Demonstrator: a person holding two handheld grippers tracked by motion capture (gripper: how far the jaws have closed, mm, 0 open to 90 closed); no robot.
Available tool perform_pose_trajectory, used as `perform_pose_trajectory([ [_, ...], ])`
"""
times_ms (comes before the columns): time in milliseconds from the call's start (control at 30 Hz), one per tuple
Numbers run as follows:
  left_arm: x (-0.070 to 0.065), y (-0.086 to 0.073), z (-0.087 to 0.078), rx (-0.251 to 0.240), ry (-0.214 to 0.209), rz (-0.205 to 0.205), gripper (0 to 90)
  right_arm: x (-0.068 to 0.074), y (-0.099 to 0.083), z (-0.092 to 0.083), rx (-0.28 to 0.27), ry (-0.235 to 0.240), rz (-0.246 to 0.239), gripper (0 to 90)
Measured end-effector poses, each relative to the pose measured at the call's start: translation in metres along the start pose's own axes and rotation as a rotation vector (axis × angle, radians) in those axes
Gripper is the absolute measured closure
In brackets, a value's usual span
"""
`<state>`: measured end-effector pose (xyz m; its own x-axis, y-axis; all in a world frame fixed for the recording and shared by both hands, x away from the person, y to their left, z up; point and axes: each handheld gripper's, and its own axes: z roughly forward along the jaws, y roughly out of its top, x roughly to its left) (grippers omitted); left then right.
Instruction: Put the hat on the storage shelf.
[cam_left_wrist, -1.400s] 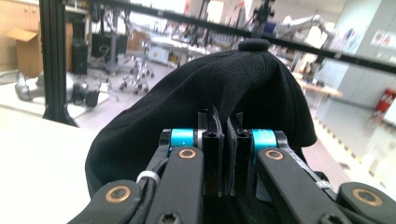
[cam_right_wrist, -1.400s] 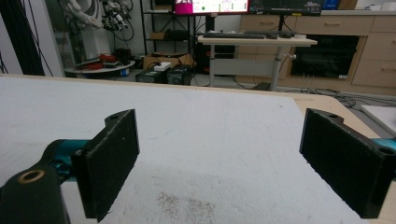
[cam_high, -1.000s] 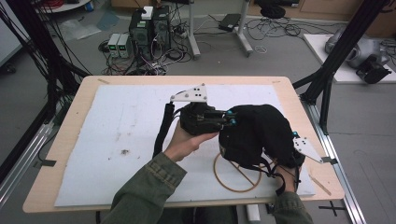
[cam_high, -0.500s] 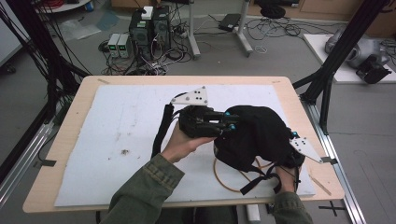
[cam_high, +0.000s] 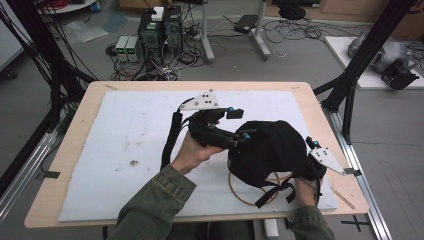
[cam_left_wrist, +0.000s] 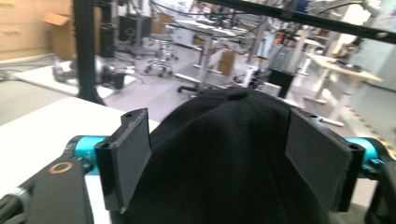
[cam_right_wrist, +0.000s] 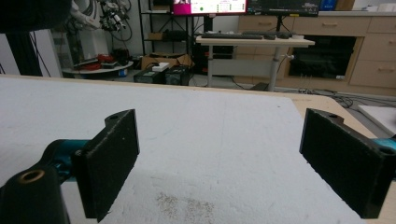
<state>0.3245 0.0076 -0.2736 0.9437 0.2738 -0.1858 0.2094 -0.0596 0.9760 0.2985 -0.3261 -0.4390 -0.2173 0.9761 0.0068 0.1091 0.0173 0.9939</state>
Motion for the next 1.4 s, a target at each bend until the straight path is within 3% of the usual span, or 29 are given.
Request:
perform_pose_trajectory([
  [300,0.003,-0.01,-0.02,-0.003,0.084,0.023,18.7,0.0,0.0,-0.001,-0.006,-0.004,0.0,11.0],
  [400,0.006,-0.016,-0.031,-0.014,0.137,0.027,18.3,0.0,0.0,-0.001,-0.009,-0.008,0.0,11.0],
  [467,0.01,-0.018,-0.041,-0.034,0.194,0.028,18.3,0.0,0.0,-0.001,-0.012,-0.016,-0.002,11.0],
  [500,0.01,-0.018,-0.041,-0.034,0.194,0.028,18.3,0.0,0.0,-0.001,-0.012,-0.016,-0.002,11.0],
  [767,0.013,-0.023,-0.064,-0.095,0.353,0.059,15.6,0.001,0.0,-0.002,-0.016,-0.018,0.005,11.0],
  [867,0.014,-0.029,-0.071,-0.107,0.431,0.073,15.6,0.001,0.001,-0.002,-0.021,-0.02,0.005,11.0],
  [900,0.015,-0.034,-0.076,-0.121,0.484,0.082,15.5,0.001,0.001,-0.002,-0.026,-0.022,0.003,11.0],
  [967,0.015,-0.036,-0.078,-0.131,0.508,0.095,15.5,0.001,0.001,-0.002,-0.026,-0.022,0.005,11.0],
  [1067,0.013,-0.046,-0.085,-0.163,0.62,0.162,15.7,0.001,0.0,-0.002,-0.02,-0.017,0.007,11.0],
  [1100,0.012,-0.052,-0.089,-0.185,0.685,0.189,16.3,0.001,0.0,-0.002,-0.015,-0.017,0.004,11.0],
  [1133,0.012,-0.052,-0.089,-0.185,0.685,0.189,16.7,0.001,0.0,-0.002,-0.012,-0.015,0.009,11.0],
  [1167,0.012,-0.058,-0.094,-0.197,0.747,0.207,16.7,0.001,0.0,-0.002,-0.013,-0.014,0.009,11.0],
  [1233,0.013,-0.063,-0.101,-0.21,0.813,0.226,16.0,0.001,0.0,-0.002,-0.015,-0.013,0.009,11.0],
  [1300,0.015,-0.068,-0.108,-0.217,0.863,0.222,16.0,0.001,0.0,-0.002,-0.019,-0.011,0.009,11.0],
  [1400,0.02,-0.073,-0.122,-0.225,0.881,0.198,16.1,0.0,-0.001,-0.002,-0.019,-0.012,0.007,11.0],
])
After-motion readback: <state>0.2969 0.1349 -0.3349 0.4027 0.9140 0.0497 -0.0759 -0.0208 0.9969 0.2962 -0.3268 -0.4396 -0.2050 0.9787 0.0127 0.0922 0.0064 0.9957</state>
